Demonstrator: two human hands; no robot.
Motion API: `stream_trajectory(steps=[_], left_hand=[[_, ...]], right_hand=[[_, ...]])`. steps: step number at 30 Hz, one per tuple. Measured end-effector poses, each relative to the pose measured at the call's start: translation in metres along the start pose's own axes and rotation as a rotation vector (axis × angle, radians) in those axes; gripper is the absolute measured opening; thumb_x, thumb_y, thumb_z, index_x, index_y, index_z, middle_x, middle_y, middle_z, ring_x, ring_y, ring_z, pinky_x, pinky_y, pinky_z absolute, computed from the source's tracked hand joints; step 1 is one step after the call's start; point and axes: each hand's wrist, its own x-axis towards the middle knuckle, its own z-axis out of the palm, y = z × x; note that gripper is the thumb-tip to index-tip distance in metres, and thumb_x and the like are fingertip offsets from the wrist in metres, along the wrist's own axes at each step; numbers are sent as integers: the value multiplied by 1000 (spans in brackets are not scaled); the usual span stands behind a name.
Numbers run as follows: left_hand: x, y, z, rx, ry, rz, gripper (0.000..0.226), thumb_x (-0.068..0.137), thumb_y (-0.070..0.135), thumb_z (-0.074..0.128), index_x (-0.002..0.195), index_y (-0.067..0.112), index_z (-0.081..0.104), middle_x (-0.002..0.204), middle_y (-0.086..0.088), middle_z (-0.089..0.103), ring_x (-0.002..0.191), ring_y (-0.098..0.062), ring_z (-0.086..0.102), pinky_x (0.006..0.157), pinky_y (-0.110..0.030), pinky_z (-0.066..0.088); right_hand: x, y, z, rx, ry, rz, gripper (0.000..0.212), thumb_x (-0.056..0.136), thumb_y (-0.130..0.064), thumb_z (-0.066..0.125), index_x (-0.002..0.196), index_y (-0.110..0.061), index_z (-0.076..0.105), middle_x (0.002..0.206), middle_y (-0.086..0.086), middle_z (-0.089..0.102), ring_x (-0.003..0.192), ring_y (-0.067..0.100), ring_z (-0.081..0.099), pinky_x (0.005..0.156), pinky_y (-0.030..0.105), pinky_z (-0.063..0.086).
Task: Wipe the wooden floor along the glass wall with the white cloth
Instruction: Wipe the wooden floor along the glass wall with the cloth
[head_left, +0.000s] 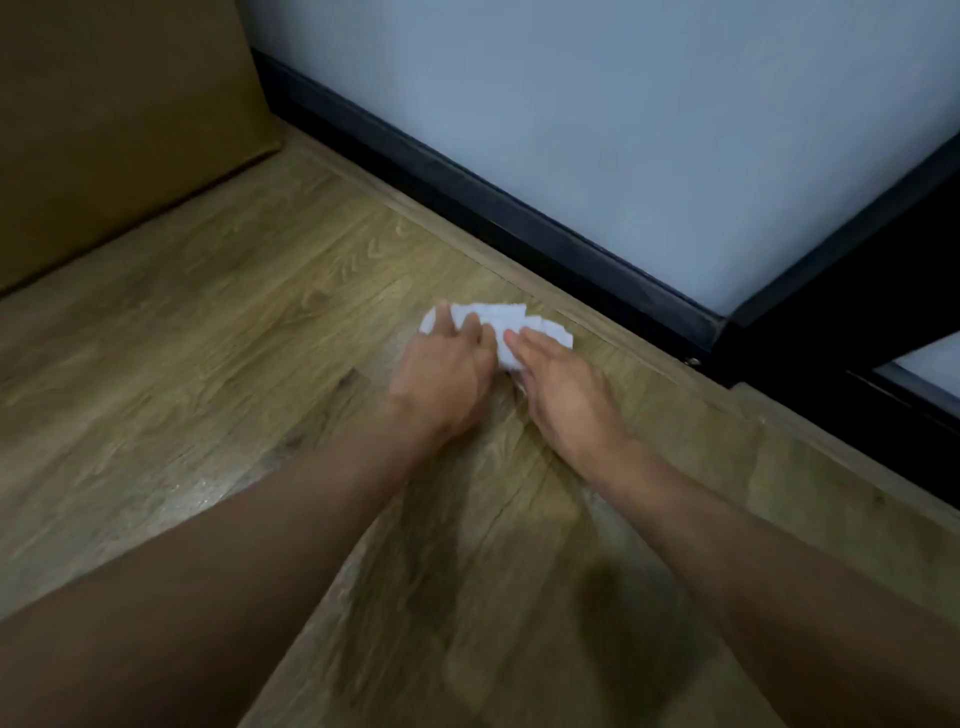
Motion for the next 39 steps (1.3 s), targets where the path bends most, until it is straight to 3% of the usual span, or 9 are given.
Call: stream_trajectory(steps=[3, 6, 11, 15, 19, 28, 32, 36, 39], left_hand=[[-46, 24, 17, 111, -41, 175, 56, 101, 28, 24, 149, 1, 11, 155, -22, 19, 142, -45, 17, 92, -49, 46], [-20, 28, 10, 133, -57, 138, 53, 102, 25, 27, 148, 2, 13, 153, -22, 22, 140, -42, 22, 98, -48, 43], [43, 45, -25, -33, -126, -25, 36, 101, 16, 34, 132, 4, 47, 130, -17, 55, 120, -34, 52, 98, -40, 42], [-7, 54, -17, 208, -81, 145, 56, 100, 29, 31, 148, 4, 20, 151, -21, 30, 137, -40, 31, 104, -47, 36], [-53, 72, 11, 243, -64, 404, 58, 101, 27, 19, 150, -1, 5, 155, -25, 15, 142, -44, 16, 96, -46, 42], [32, 92, -18, 103, -136, 143, 53, 100, 20, 35, 150, 9, 21, 155, -14, 26, 143, -34, 20, 110, -43, 30], [-7, 94, -3, 163, -68, 362, 61, 96, 33, 34, 150, 7, 20, 154, -14, 27, 142, -31, 26, 100, -45, 41], [-58, 107, 11, 20, 2, 564, 54, 85, 24, 57, 131, -4, 54, 130, -23, 57, 120, -37, 56, 75, -46, 58], [-36, 106, 9, 38, 22, 499, 54, 97, 30, 41, 146, 8, 35, 149, -15, 38, 136, -30, 40, 91, -46, 51]], right_hand=[[-58, 21, 2, -34, 24, -50, 51, 92, -17, 57, 141, -24, 42, 144, 1, 48, 118, 23, 58, 92, 39, 53], [-33, 35, -2, -58, -9, -35, 53, 92, -15, 56, 142, -25, 39, 147, 0, 44, 123, 23, 54, 97, 37, 48], [34, 37, -32, 114, -164, 97, 39, 99, -26, 41, 138, -23, 46, 143, 5, 47, 126, 25, 48, 104, 36, 40], [-36, 37, -25, 0, -148, 84, 47, 99, -21, 42, 145, -22, 34, 151, 3, 36, 130, 25, 46, 104, 40, 41], [-123, 48, -12, -98, -136, 63, 56, 98, -36, 41, 149, -25, 22, 157, -4, 24, 129, 21, 48, 102, 36, 44], [-27, 84, -32, 69, -93, 144, 45, 99, -29, 43, 143, -26, 39, 154, -1, 33, 138, 23, 36, 112, 36, 33], [-98, 77, -18, -12, -23, 160, 48, 97, -27, 48, 144, -22, 36, 151, 2, 38, 136, 19, 40, 107, 35, 38], [-160, 71, -12, -62, -107, 210, 52, 98, -34, 44, 147, -22, 29, 155, -3, 31, 138, 16, 38, 106, 35, 39], [-131, 87, -18, -78, -61, 201, 48, 98, -24, 45, 144, -22, 36, 153, -1, 35, 135, 19, 41, 105, 36, 40]])
